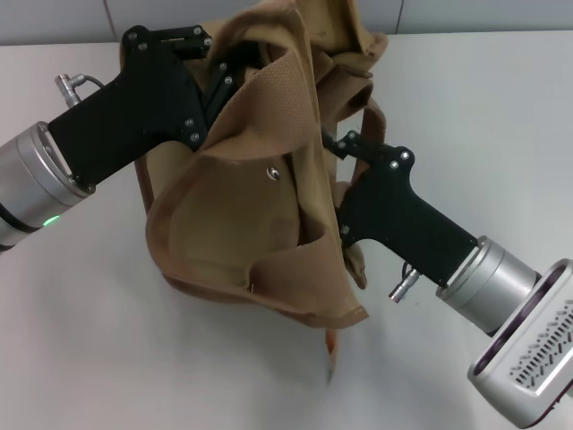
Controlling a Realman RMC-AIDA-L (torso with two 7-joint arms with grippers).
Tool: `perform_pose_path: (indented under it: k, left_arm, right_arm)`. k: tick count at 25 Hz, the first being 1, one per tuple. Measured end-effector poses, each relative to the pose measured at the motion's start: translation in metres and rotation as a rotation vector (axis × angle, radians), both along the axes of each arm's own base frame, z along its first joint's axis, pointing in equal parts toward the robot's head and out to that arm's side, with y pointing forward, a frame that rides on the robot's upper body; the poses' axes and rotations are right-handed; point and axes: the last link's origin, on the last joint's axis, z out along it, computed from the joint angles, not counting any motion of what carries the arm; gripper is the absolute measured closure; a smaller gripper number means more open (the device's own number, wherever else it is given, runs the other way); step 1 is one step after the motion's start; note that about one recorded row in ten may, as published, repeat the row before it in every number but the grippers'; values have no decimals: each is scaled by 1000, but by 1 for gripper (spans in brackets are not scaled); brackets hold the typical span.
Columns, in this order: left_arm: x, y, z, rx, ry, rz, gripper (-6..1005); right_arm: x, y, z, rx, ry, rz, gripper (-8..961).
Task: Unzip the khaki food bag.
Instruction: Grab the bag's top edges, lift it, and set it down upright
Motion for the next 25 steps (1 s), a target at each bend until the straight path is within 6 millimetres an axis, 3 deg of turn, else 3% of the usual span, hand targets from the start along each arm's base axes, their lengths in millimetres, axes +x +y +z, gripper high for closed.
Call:
perform_pose_path:
  k: [5, 6, 13, 19, 25]
  left_arm:
    - [0, -1, -1, -5, -4, 1, 954]
    - [0, -1, -1, -5, -4, 1, 954]
    - [0, -1, -1, -5, -4, 2, 954]
    - [0, -1, -1, -3, -5, 2, 954]
    - [2, 1, -1, 0, -4, 3, 954]
  right_arm:
    - [-3, -3, -3, 38, -30, 20, 425]
    - [-3, -3, -4, 49, -34, 11, 673]
    - [-2, -3, -3, 77, -43, 4, 897]
    - [4, -13, -4, 75, -44, -2, 950]
    - [22, -40, 2, 81, -23, -25, 947]
